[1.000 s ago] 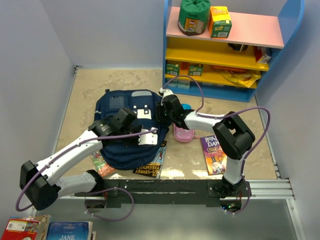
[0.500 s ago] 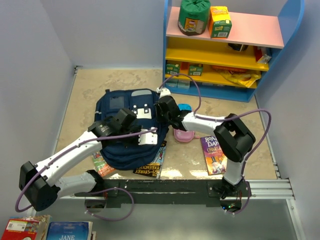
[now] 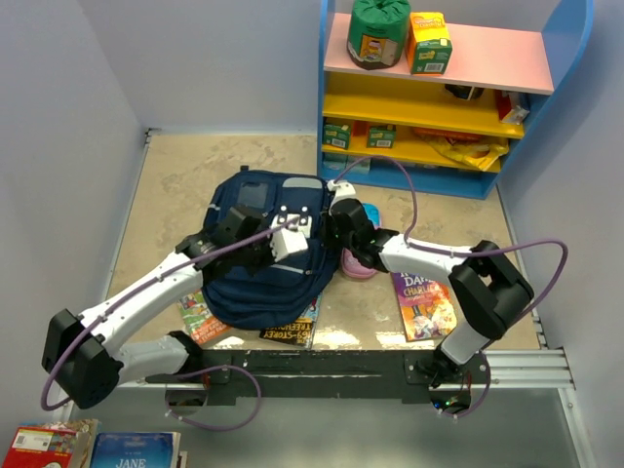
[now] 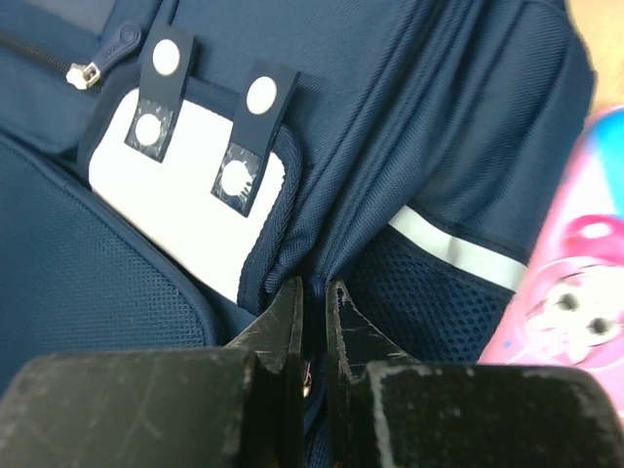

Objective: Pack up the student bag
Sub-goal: Unzip the student bag at the center of the board.

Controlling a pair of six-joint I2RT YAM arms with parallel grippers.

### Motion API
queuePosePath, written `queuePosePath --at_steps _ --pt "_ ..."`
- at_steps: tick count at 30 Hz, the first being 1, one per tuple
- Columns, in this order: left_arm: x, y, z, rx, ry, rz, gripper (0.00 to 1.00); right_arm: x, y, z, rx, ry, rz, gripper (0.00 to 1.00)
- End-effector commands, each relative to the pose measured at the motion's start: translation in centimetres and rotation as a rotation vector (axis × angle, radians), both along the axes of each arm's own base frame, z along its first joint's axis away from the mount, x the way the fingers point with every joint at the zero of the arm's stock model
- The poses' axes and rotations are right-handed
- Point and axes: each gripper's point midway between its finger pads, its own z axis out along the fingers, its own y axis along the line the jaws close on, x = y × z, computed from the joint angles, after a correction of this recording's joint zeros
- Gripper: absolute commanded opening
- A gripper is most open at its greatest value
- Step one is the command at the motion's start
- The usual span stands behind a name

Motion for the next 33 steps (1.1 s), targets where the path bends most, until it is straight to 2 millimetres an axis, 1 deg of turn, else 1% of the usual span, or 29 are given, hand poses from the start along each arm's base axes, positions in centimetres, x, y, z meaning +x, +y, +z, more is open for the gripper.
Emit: queuePosePath --at_steps 1,2,3,5,7,8,10,11,12,13,14,16,17,18,19,20,21,22,23,24,25,26,28,29,31,33 --pt "6.1 -0.6 5.3 -0.148 -0.164 0.196 0.00 -3.0 1.7 2.2 0.102 0.017 0.120 0.00" --pt "6.3 -0.8 5.9 -0.157 -0.168 0.195 0.00 -3.3 1.9 2.2 0.111 0.024 0.133 0.00" --pt "6.3 -1.0 6.0 -0.165 -0.159 0.194 0.00 -3.6 1.8 1.9 0.115 0.035 0.137 0.00" --pt "6.3 -1.4 6.2 -0.175 -0.151 0.187 0.00 -4.1 2.0 2.1 0.139 0.042 0.158 0.00" --pt "6.1 -1.6 6.0 -0.175 -0.133 0.174 0.00 -4.4 2.1 2.0 0.143 0.051 0.159 0.00" --pt "5.1 -2.6 6.1 -0.204 -0.097 0.108 0.00 -4.3 1.9 2.1 0.148 0.052 0.154 0.00" --pt "2.5 -3.1 5.1 -0.188 -0.012 -0.022 0.00 -4.1 1.7 2.1 0.142 0.048 0.140 0.00" --pt "-0.9 -3.9 4.3 -0.187 0.103 -0.137 0.00 -4.0 1.7 2.0 0.137 0.049 0.140 0.00" --pt "-1.9 -4.1 3.9 -0.164 0.111 -0.220 0.01 -3.8 1.8 2.3 0.142 0.044 0.142 0.00" --pt "-2.9 -4.1 3.7 -0.155 0.127 -0.262 0.07 -3.6 1.7 2.4 0.144 0.043 0.138 0.00" --pt "-3.9 -4.2 3.4 -0.144 0.151 -0.302 0.20 -3.4 1.7 2.5 0.147 0.044 0.135 0.00" --pt "-4.3 -4.2 3.0 -0.116 0.152 -0.352 0.33 -3.0 2.0 2.9 0.156 0.037 0.135 0.00" --pt "-4.9 -4.3 3.1 -0.110 0.175 -0.375 0.42 -2.8 2.0 3.1 0.158 0.036 0.133 0.00" --pt "-5.2 -4.5 3.0 -0.106 0.186 -0.396 0.44 -2.7 2.2 3.2 0.162 0.034 0.132 0.00" --pt "-5.5 -4.7 2.7 -0.099 0.208 -0.406 0.48 -2.6 2.2 3.3 0.162 0.034 0.132 0.00" --pt "-6.2 -4.9 2.3 -0.084 0.221 -0.431 0.49 -2.6 2.3 3.3 0.163 0.034 0.132 0.00" --pt "-6.3 -5.0 1.9 -0.072 0.217 -0.440 0.50 -2.6 2.4 3.2 0.167 0.040 0.129 0.00" --pt "-6.5 -5.0 1.4 -0.059 0.209 -0.448 0.50 -2.5 2.3 3.1 0.166 0.043 0.127 0.05" --pt "-6.6 -4.9 0.4 -0.035 0.192 -0.450 0.51 -2.5 2.3 2.9 0.165 0.046 0.126 0.07" --pt "-6.6 -4.8 0.0 -0.023 0.178 -0.460 0.51 -2.6 2.3 2.6 0.162 0.052 0.124 0.08" --pt "-7.0 -4.5 -0.9 0.001 0.180 -0.467 0.51 -2.6 2.2 2.5 0.158 0.055 0.123 0.10" --pt "-6.4 -4.4 -1.2 0.021 0.151 -0.450 0.51 -2.6 2.1 2.4 0.156 0.057 0.121 0.12" --pt "-6.5 -4.0 -1.9 0.042 0.143 -0.452 0.52 -2.6 1.8 2.4 0.148 0.055 0.117 0.20" --pt "-5.9 -4.0 -2.0 0.052 0.110 -0.437 0.52 -2.5 1.6 2.2 0.142 0.055 0.109 0.22" --pt "-5.6 -3.9 -2.4 0.066 0.097 -0.428 0.51 -2.3 1.4 2.2 0.127 0.050 0.103 0.23" --pt "-4.9 -3.8 -2.6 0.082 0.069 -0.406 0.49 -2.0 1.2 2.1 0.108 0.042 0.093 0.24"
